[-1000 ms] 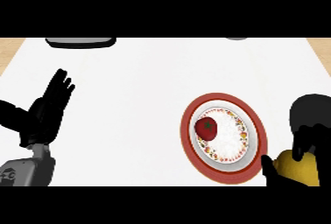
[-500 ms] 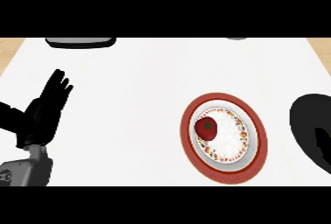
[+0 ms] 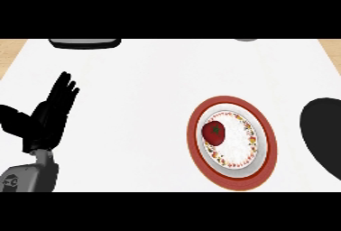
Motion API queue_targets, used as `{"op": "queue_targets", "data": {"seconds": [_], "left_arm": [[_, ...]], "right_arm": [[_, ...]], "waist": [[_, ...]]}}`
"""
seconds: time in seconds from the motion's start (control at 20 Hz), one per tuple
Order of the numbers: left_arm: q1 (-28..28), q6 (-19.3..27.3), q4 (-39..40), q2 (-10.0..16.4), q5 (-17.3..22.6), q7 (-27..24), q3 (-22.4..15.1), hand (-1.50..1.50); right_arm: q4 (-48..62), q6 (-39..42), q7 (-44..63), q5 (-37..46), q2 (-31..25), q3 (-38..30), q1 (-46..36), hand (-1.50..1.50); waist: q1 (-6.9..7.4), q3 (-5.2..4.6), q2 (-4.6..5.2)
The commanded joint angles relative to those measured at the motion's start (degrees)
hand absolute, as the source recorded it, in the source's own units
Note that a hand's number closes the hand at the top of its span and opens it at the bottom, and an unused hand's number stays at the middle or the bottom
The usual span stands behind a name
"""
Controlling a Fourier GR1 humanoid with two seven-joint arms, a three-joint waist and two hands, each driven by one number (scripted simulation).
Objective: Pick the lemon from the plate and place it in the pan
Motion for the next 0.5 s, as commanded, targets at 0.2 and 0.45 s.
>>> {"op": "queue_targets", "data": {"seconds": [0.2, 0.45], "left_arm": [[-1.1, -2.9, 4.0, 0.7, 1.6, -2.5, 1.9, 0.00], [-3.6, -0.7, 2.2, -0.6, -0.3, 0.4, 0.4, 0.00]], "right_arm": [[28.9, -9.4, -18.9, 0.7, -1.4, 1.1, -8.2, 1.50], [41.8, -17.3, -22.8, 6.9, 0.5, 4.0, -10.8, 1.50]], "waist": [[0.90, -0.01, 0.23], [0.93, 0.01, 0.30]]}}
